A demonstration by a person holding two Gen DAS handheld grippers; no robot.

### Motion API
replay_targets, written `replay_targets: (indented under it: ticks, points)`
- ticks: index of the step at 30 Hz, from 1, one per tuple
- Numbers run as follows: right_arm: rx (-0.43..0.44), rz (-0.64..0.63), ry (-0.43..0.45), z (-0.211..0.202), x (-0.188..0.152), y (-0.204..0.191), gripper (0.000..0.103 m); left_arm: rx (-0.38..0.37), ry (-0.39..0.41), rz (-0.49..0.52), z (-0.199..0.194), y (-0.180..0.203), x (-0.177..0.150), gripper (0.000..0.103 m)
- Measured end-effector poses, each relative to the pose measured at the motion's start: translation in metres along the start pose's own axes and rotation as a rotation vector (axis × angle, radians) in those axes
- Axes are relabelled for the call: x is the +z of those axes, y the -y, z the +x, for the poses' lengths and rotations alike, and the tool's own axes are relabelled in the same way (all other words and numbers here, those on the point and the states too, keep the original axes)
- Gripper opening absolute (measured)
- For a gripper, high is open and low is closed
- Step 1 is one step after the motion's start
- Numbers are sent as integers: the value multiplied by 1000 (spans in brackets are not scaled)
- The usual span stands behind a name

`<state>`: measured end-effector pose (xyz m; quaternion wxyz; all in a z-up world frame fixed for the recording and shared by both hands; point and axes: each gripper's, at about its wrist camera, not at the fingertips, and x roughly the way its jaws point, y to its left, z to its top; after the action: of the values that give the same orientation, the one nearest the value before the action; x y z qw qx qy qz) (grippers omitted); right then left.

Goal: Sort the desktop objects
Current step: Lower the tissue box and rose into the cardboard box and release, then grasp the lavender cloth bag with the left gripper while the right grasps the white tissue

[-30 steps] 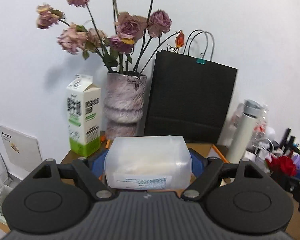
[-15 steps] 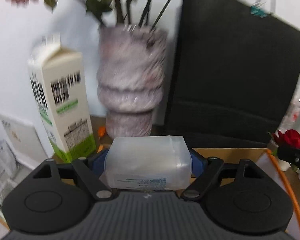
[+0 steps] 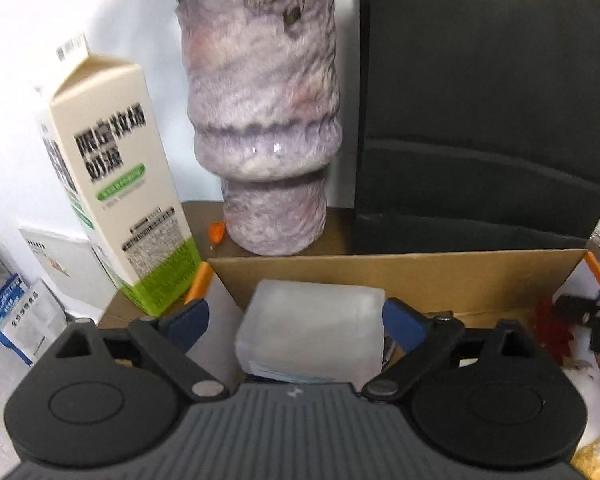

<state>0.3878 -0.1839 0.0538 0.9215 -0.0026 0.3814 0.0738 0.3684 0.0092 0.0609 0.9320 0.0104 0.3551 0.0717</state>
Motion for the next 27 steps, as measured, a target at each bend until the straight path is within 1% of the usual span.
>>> replay_targets:
  ticks: [1,2,3,4,5,6,7,9,12,14,17,20,22,24,26,27]
  points:
    - [-9,10,18,-6,1,0,60,-4,6,1,-6,-1,2,97]
    - [1,17,35,-14,1,0,63,-9,16,-1,-13,-3,6,98]
    - [9,26,46,-23,0,0,65,-16,33,-8,-23,-6,7,100]
    - [12,34,61,-33,-1,0,69,-23,53,-20,-34,-10,8,103]
    - [15,39,86,-45,-2,1,76,-38,74,-30,-45,-13,8,103]
    - [18,37,107,-57,-4,0,79,-55,88,-35,-57,-17,7,103]
    - [19,26,115,-67,-5,-1,81,-61,90,-37,-65,-19,7,103]
    - [14,-13,124,-87,-8,-5,81,-64,96,-34,-85,-21,8,103]
    - [4,-32,149,-116,-15,-11,84,-63,107,-25,-113,-19,-4,103]
    - [18,-39,156,-134,-23,-6,87,-76,99,-6,-130,-16,-18,103]
    - [49,-42,160,-153,-47,-9,87,-74,92,20,-152,-13,-43,103]
    - [62,-68,143,-171,-77,-15,87,-92,85,1,-175,-19,-70,103]
    - [64,-87,135,-183,-102,-19,87,-126,68,-8,-186,-24,-93,103]
    - [80,-117,126,-191,-130,-23,87,-137,48,12,-192,-27,-116,103]
    - [117,-153,123,-196,-156,-25,87,-118,39,38,-194,-29,-144,103]
    - [142,-177,138,-199,-171,-27,87,-107,36,52,-195,-28,-158,103]
